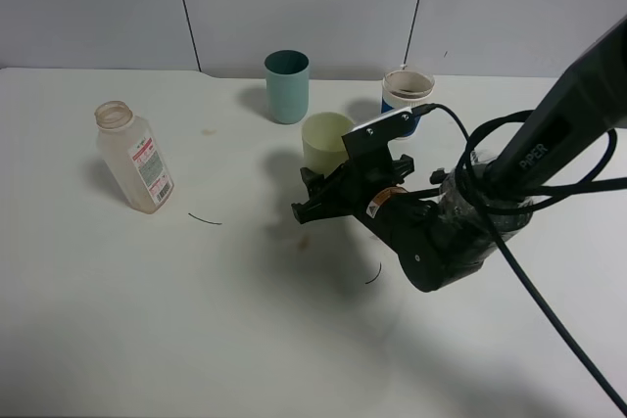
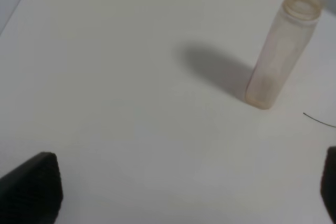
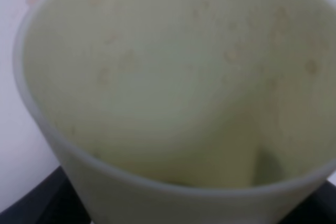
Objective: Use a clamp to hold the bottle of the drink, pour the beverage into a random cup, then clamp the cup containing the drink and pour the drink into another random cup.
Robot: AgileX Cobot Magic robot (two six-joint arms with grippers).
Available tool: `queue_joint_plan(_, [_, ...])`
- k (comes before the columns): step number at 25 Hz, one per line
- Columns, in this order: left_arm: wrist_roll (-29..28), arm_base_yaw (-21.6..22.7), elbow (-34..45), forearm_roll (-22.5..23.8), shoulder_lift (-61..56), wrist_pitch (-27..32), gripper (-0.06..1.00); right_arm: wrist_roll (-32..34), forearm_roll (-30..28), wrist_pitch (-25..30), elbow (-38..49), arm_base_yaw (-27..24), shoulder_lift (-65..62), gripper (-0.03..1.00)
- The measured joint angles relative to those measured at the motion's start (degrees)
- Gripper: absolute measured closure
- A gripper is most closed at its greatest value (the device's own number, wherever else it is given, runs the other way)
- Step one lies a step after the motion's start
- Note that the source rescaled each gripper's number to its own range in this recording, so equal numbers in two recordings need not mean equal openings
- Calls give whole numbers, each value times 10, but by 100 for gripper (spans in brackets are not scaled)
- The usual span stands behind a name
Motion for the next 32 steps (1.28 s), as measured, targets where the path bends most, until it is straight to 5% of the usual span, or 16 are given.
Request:
queue_joint_plan(7, [0,0,0,0,0,0,-5,0,1,-4,0,0,0,96])
queue_joint_plan(9, [0,0,0,0,0,0,-5,1,4,-4,0,0,1,72])
queue_joint_plan(11, [0,0,0,0,0,0,-5,3,7,-4,1,0,1,26])
queue_joint_plan(14, [0,0,0,0,0,0,-5,1,8,-13,1,0,1,4])
queue_joint_plan(24, [0,0,0,0,0,0,-5,-13,14,28,2,0,-52,-3])
queue_joint_plan(32, [0,0,0,0,0,0,-5,-88,149,91,34,32,-195,-3])
